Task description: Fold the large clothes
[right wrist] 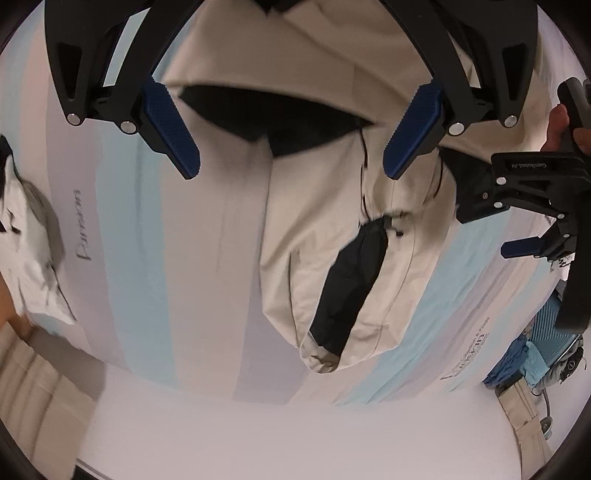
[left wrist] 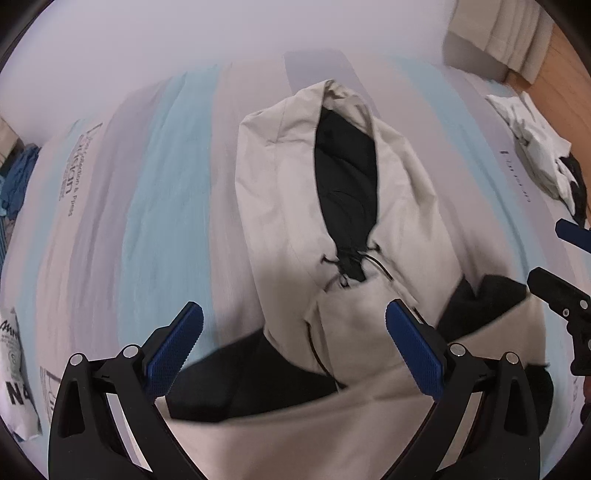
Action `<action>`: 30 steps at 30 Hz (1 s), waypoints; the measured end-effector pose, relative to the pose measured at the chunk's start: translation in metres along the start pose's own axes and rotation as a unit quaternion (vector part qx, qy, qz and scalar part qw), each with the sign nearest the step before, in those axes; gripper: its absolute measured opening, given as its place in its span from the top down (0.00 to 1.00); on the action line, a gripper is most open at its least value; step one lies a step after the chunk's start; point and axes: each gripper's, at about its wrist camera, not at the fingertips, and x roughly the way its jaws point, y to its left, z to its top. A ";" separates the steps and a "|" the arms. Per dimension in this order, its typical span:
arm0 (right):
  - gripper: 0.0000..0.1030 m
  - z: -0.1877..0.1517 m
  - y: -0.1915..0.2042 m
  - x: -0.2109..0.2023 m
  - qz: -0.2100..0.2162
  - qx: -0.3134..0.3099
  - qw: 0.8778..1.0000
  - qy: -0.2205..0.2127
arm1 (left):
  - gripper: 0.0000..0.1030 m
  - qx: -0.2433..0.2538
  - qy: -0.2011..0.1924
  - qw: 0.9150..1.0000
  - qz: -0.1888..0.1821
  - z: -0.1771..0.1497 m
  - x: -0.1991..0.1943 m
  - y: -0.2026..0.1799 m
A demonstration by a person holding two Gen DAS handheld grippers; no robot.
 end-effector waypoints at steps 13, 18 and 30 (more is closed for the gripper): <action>0.07 0.060 -0.010 0.101 0.044 0.008 0.999 0.030 | 0.06 -0.046 0.019 0.993 -0.106 0.057 0.064 0.038; 0.07 0.075 -0.021 0.138 0.061 0.020 0.997 0.045 | 0.06 -0.020 0.006 0.996 -0.091 0.072 0.083 0.036; 0.10 0.100 -0.040 0.175 0.087 0.032 0.994 0.055 | 0.07 -0.019 0.008 0.995 -0.093 0.094 0.120 0.040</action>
